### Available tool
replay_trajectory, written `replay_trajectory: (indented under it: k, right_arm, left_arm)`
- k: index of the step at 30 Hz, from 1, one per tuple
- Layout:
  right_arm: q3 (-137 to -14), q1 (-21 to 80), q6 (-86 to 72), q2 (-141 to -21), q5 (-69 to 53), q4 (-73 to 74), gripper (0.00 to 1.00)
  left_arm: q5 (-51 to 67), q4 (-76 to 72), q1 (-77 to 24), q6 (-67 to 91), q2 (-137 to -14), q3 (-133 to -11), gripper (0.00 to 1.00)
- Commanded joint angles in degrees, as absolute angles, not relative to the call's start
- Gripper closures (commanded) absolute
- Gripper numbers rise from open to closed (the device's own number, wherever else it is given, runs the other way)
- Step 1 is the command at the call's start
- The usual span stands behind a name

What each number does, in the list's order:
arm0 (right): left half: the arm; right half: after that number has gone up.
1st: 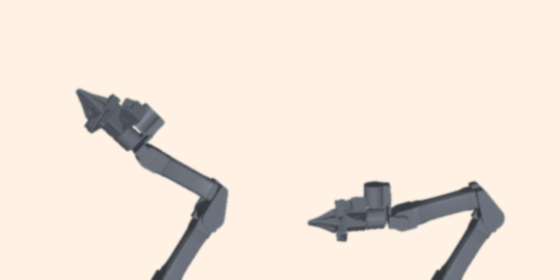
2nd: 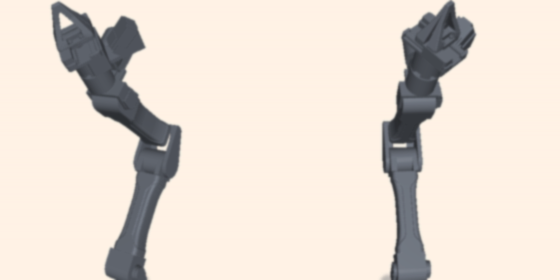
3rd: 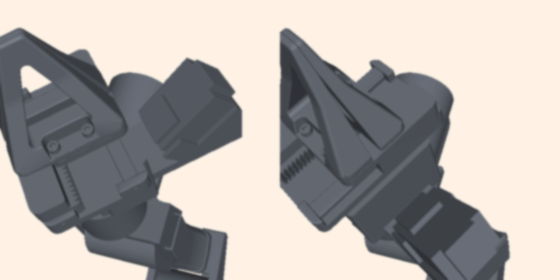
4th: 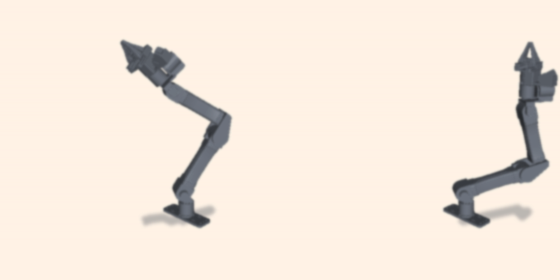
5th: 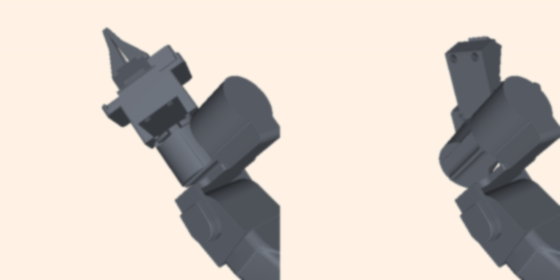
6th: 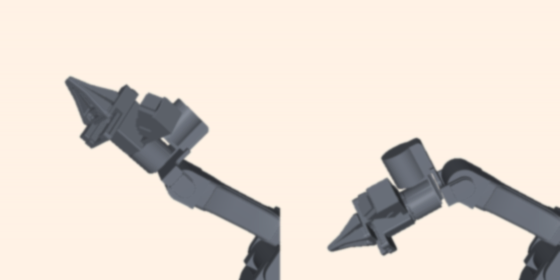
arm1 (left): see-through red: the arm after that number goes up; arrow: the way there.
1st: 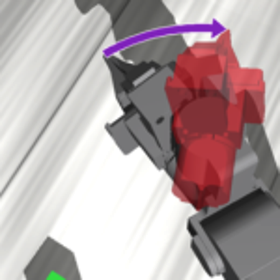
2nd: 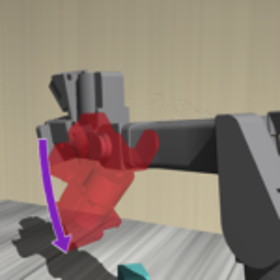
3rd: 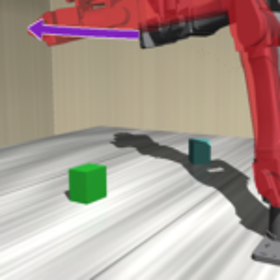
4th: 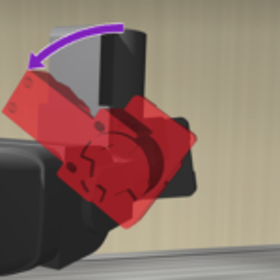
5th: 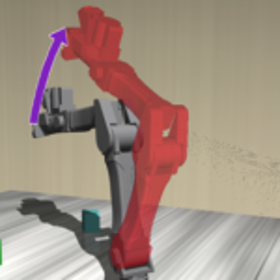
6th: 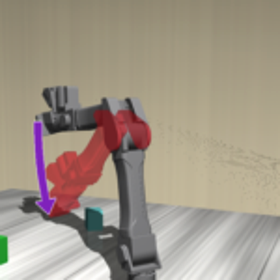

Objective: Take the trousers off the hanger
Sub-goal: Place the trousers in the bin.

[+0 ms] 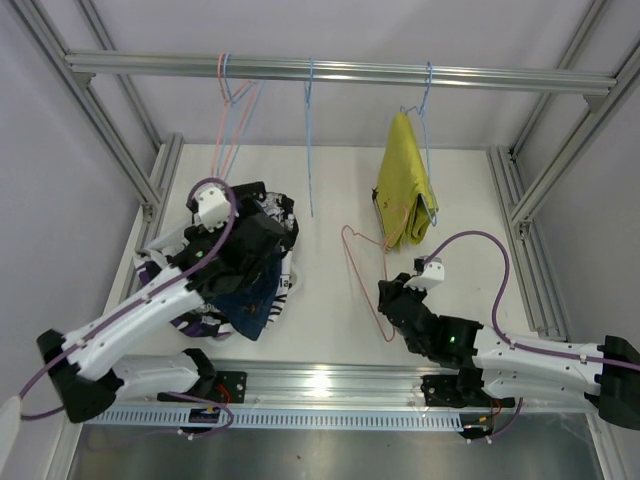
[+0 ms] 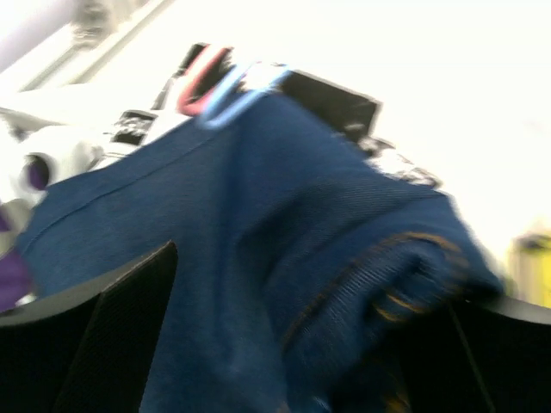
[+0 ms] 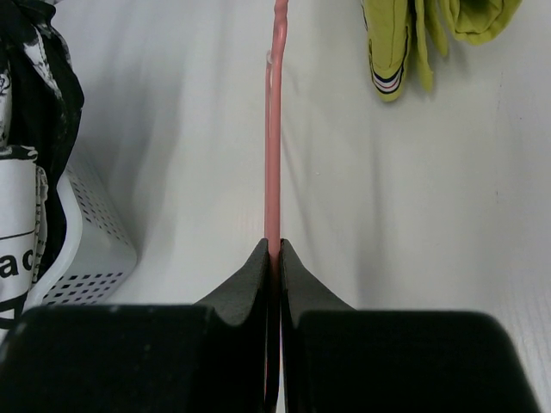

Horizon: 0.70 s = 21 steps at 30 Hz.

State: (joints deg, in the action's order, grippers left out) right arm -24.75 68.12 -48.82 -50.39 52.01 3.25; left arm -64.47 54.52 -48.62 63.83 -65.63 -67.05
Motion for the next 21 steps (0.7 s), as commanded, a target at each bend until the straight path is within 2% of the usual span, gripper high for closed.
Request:
replay_trajectory:
  k: [1,6,13,21]
  right_arm:
    - [-26.90,68.12,-49.13,-50.27,53.35,2.99,1.00]
    - [-27.07,68.12,-49.22,-50.89,52.82,2.99,1.00]
    - [-28.21,68.20,-47.82,-51.68,51.77,2.73,1.00]
    - [-34.10,68.64,-41.84,-51.68,53.35,7.47,1.00]
  left_arm:
    - [-57.23,33.07,-48.43,44.41,-59.07,-64.43,0.01]
    - [-51.43,38.57,-49.22,46.76,-59.76,-69.17,0.01]
    - [-44.65,38.23,-51.94,44.05,-58.27,-71.45,0.01]
    - [-40.61,41.83,-54.76,34.38,-60.12,-84.63,0.01]
